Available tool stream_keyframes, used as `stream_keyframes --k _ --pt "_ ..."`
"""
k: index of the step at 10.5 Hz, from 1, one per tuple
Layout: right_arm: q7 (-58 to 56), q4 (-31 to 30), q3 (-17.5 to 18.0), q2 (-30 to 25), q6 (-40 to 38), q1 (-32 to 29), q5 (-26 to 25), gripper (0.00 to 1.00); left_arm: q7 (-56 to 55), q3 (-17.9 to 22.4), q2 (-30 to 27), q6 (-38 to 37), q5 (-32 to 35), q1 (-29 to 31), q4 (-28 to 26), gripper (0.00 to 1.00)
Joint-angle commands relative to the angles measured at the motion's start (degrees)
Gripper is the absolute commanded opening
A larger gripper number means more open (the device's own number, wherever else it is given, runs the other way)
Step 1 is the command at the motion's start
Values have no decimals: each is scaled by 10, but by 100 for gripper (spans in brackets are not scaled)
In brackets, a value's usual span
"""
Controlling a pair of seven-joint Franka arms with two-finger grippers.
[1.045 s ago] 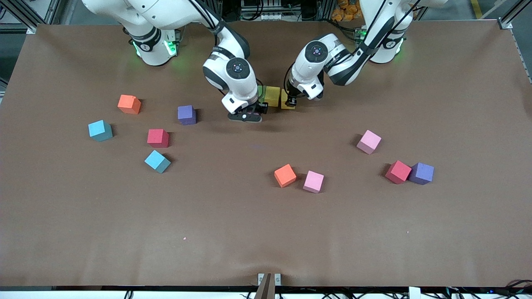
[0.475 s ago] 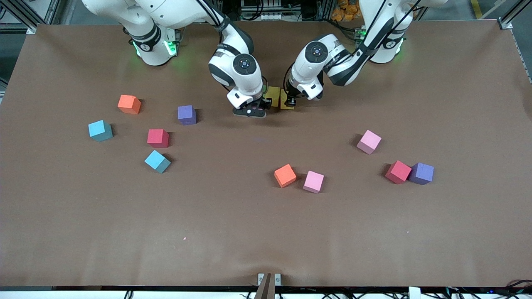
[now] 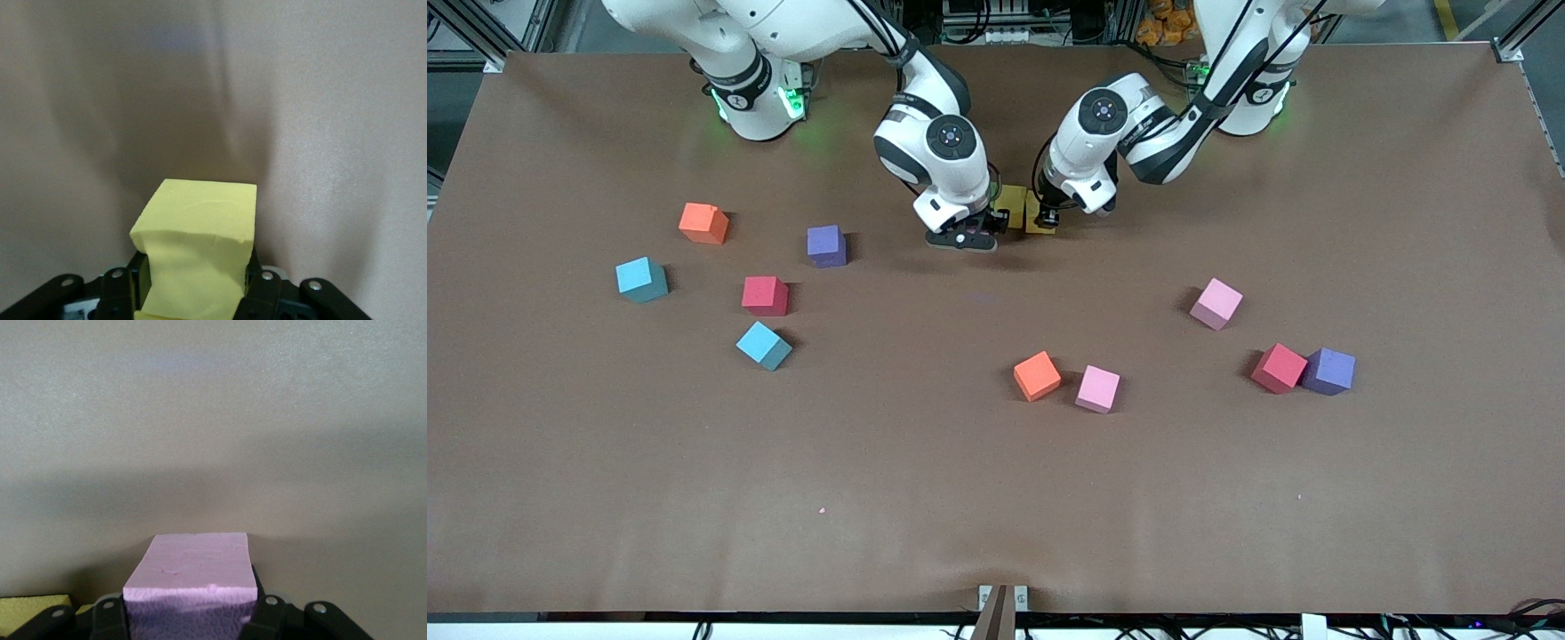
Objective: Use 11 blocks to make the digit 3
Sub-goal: 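Place the yellow cube with the left gripper while the right gripper carries pink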
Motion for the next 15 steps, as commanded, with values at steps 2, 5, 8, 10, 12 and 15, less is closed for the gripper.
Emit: stream_keyframes --k 2,5,8,10,12,15 --pt "8 10 -2 20 8 10 3 100 -9 -2 20 12 -9 -6 8 33" --pt "8 11 -1 12 3 9 5 100 -9 -2 21 12 -9 -6 9 100" --pt "-1 13 -1 -26 -12 4 5 100 -19 -2 -3 5 -9 1 8 100" --pt "-4 12 -2 -69 -53 -18 5 100 -22 -2 -24 -8 -9 6 10 100" --pt "-72 11 -2 -97 -115 -69 1 100 -22 -2 -30 -16 -9 8 18 100" --pt "-243 10 -4 -109 -167 -148 -2 100 -21 -3 -55 -25 -9 11 22 100"
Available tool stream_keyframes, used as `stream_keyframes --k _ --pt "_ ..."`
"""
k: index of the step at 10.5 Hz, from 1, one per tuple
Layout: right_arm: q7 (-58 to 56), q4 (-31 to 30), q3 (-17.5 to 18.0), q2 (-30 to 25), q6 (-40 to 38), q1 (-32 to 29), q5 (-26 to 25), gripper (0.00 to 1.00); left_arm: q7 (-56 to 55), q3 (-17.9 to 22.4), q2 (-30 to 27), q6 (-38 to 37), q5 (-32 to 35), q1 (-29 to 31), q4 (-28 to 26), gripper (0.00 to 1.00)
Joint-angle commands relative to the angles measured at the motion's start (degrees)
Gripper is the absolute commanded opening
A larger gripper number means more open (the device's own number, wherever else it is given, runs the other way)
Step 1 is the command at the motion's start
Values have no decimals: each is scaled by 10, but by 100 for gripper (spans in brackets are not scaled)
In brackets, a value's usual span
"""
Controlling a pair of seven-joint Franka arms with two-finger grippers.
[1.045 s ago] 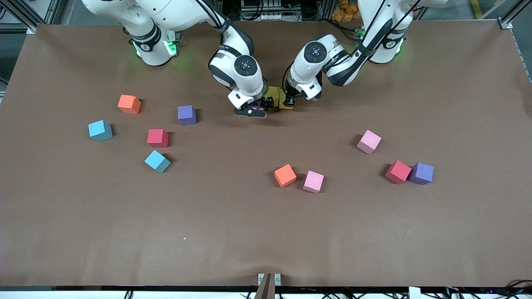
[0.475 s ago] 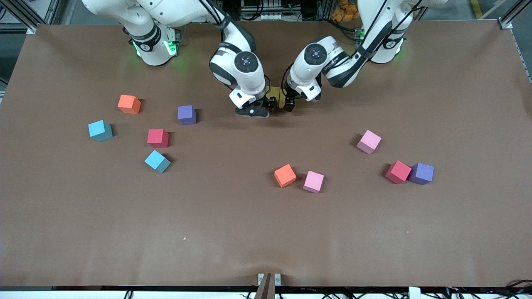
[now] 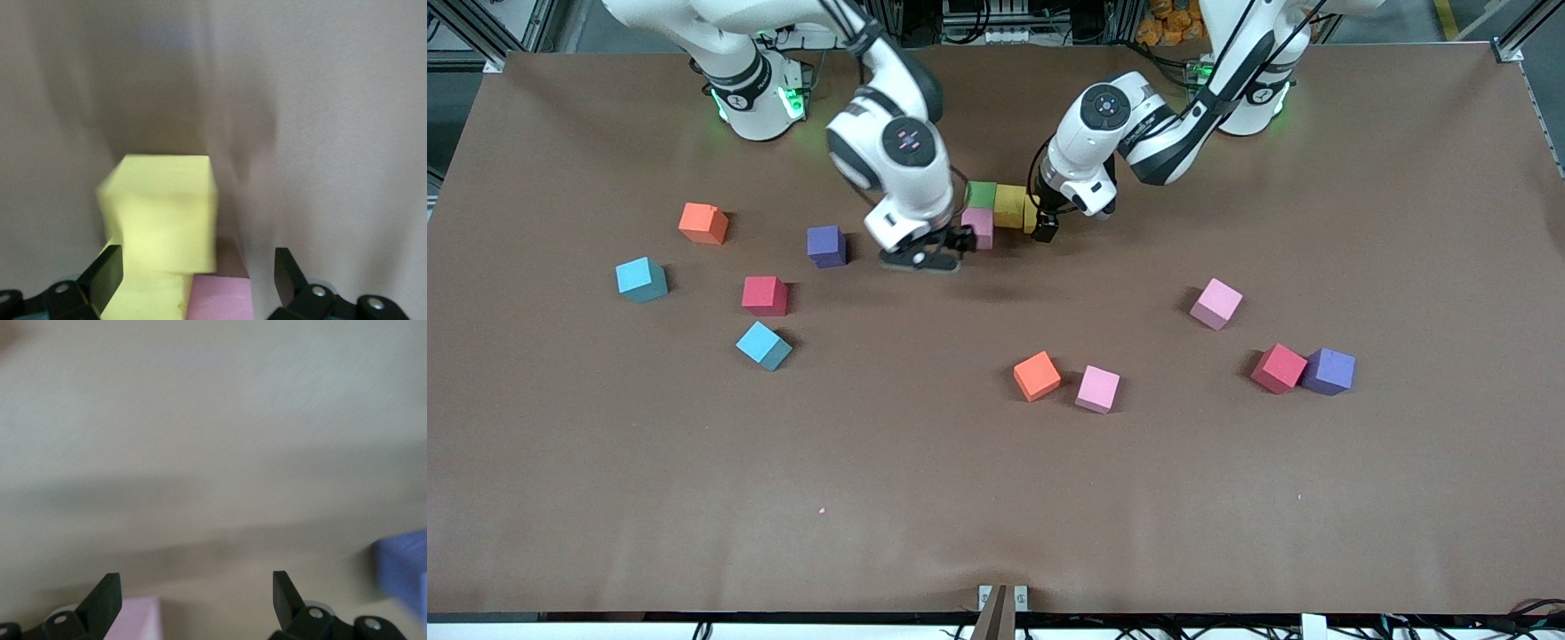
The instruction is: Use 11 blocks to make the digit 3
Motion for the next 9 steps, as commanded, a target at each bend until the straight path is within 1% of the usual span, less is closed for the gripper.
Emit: stream_keyframes --k 1,2,3,4,5,6,7,8,9 --pt "-148 -16 2 -12 -21 -58 -22 100 -7 -4 -34 -35 -9 3 7 100" --pt "-238 -19 7 -9 -20 -100 -53 100 -7 -4 -35 -50 -9 3 12 100" --pt "-270 -29 7 -17 -20 -115 -52 100 -6 -4 -40 -61 -9 4 17 100" --pt "-285 -73 6 -42 1 -137 -53 100 -2 -4 -46 -77 -9 9 23 100" --pt "-288 -135 8 -72 47 -147 -52 100 10 -4 -52 -96 -9 23 37 100" --pt "-285 -183 9 -98 65 -157 -50 100 46 -3 -51 -113 -9 35 56 100" --pt "-285 -215 10 -120 67 -165 -36 100 81 -2 -46 -131 -9 53 79 100" --pt "-283 -237 11 -129 68 -167 -22 100 127 1 -39 -149 -10 75 102 100" --pt "-281 -247 15 -130 63 -168 -11 100 171 2 -23 -178 -10 102 141 100"
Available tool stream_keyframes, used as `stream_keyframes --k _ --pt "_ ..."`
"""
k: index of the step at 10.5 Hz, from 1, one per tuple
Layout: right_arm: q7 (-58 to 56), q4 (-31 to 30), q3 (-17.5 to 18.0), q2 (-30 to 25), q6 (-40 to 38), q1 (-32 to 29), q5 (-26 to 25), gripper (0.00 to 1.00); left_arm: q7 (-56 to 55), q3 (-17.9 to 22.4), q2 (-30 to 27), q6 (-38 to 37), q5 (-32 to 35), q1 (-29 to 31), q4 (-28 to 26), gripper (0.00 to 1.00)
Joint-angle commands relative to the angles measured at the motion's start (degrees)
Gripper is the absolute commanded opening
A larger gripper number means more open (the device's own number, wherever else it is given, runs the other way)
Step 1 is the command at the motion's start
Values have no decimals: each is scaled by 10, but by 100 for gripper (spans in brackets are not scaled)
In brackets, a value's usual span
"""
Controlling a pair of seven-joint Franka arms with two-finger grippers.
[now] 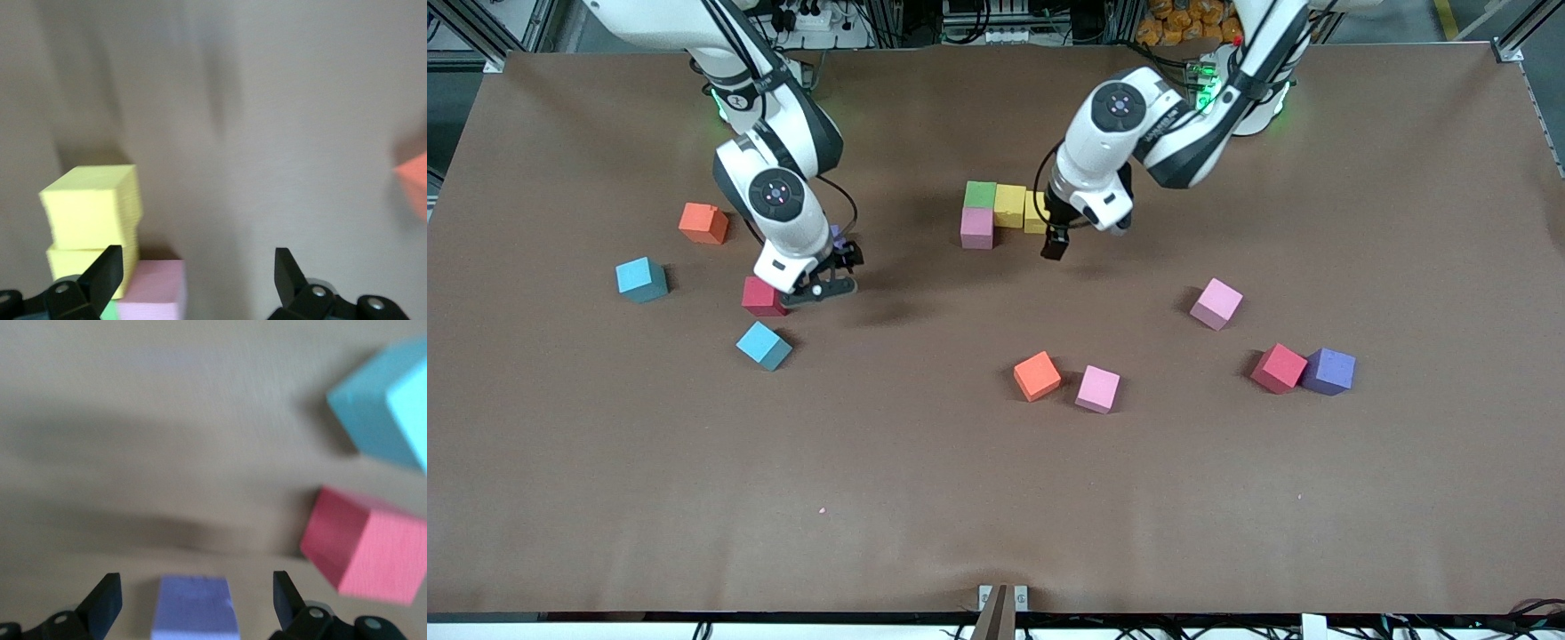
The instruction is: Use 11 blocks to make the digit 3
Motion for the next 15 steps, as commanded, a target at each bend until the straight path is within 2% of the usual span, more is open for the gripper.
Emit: stream_keyframes --k 1,2,4,6,7,9,11,12,14,15 --pt "3 -54 16 -40 5 -22 20 100 95 6 43 -87 -9 45 101 100" --pt "3 -65 16 -39 7 -23 21 100 130 26 67 -142 -4 46 157 100" --pt "-5 -75 18 -39 6 -25 80 100 238 63 102 -207 -1 48 233 100" --pt "-6 -80 25 -40 6 -25 84 100 267 99 120 -212 4 39 271 100" --pt "-6 -81 27 -40 7 -25 84 100 270 106 145 -212 37 24 308 100" --pt "-11 -86 28 -37 18 -23 84 100 270 112 202 -212 59 -24 372 100" --pt "-17 -88 30 -32 22 -26 84 100 271 147 237 -212 68 -76 416 100" --pt "-17 -88 30 -29 22 -26 84 84 284 169 254 -211 75 -104 441 100" --pt "-19 -86 30 -29 25 -25 84 46 314 184 283 -210 84 -126 466 100" --pt "-20 -84 31 -29 27 -24 84 34 332 193 292 -210 84 -135 476 100"
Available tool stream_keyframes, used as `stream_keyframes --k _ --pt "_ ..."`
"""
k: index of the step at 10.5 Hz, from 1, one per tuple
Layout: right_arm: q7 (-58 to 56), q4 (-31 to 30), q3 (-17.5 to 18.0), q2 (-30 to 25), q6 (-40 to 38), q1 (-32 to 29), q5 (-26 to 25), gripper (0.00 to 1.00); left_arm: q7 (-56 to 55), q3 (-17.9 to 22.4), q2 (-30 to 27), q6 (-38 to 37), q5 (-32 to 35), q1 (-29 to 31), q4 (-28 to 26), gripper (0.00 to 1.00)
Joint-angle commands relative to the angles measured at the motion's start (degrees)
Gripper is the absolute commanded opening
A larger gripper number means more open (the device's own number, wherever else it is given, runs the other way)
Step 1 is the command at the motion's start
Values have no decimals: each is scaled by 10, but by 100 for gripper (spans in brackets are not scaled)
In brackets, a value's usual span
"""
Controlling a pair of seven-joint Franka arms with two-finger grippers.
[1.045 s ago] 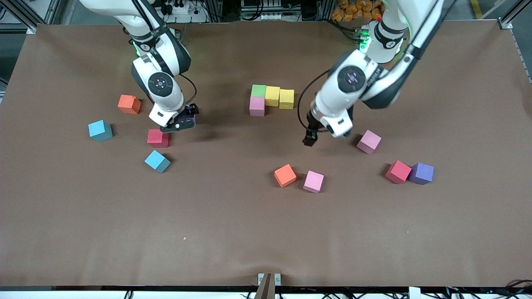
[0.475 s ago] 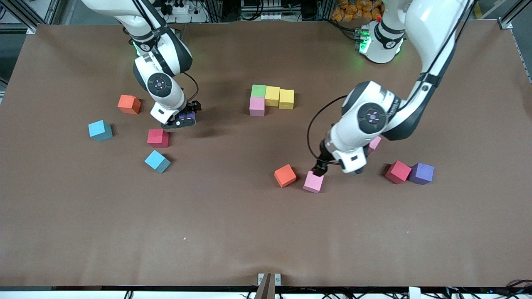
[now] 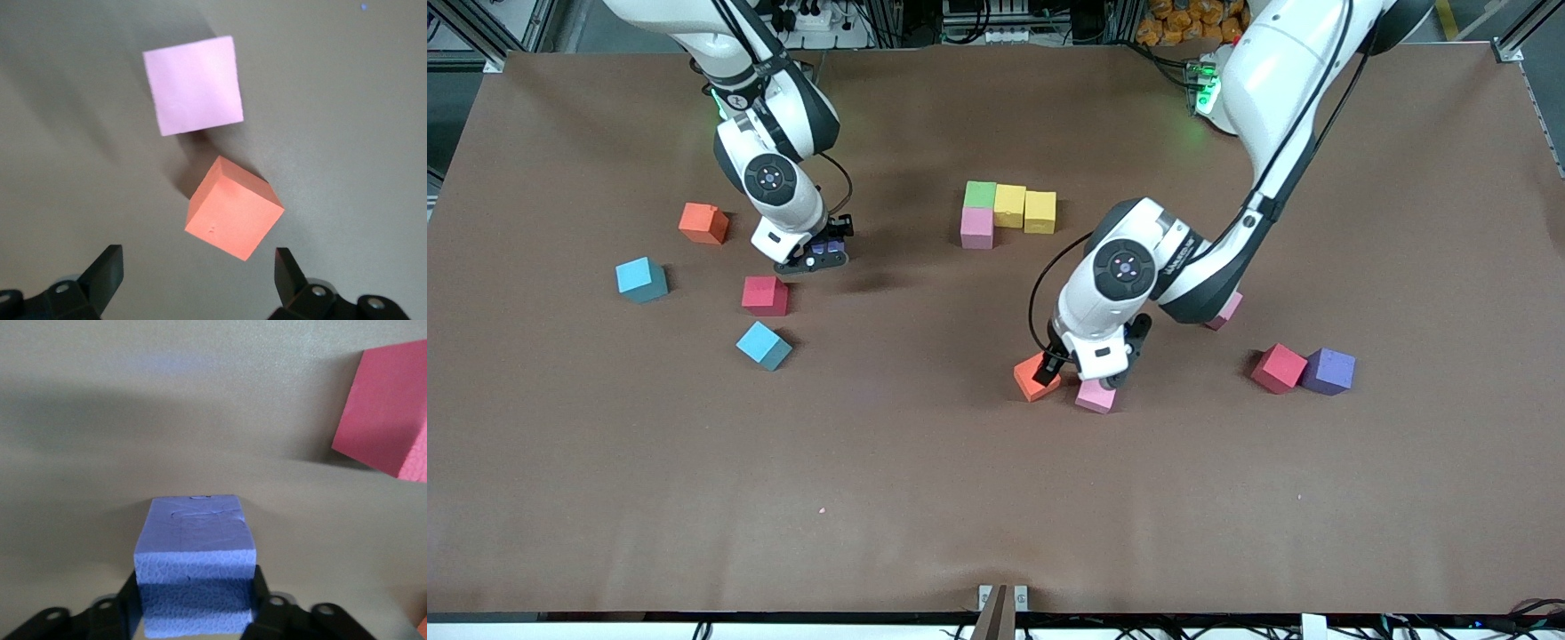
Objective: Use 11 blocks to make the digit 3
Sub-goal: 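Grasp the orange cube with the left gripper while the right gripper carries blue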
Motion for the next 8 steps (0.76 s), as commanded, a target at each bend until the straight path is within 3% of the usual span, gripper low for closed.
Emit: stream_keyframes --k 1,4,8 --pt "-13 -4 18 -8 12 -14 14 29 49 21 34 -18 14 -24 54 100" --pt "-10 56 28 -8 -1 -13 19 28 100 29 62 -15 14 -37 77 100" --pt "-8 161 39 16 -35 6 76 30 114 42 83 -14 14 -49 99 100"
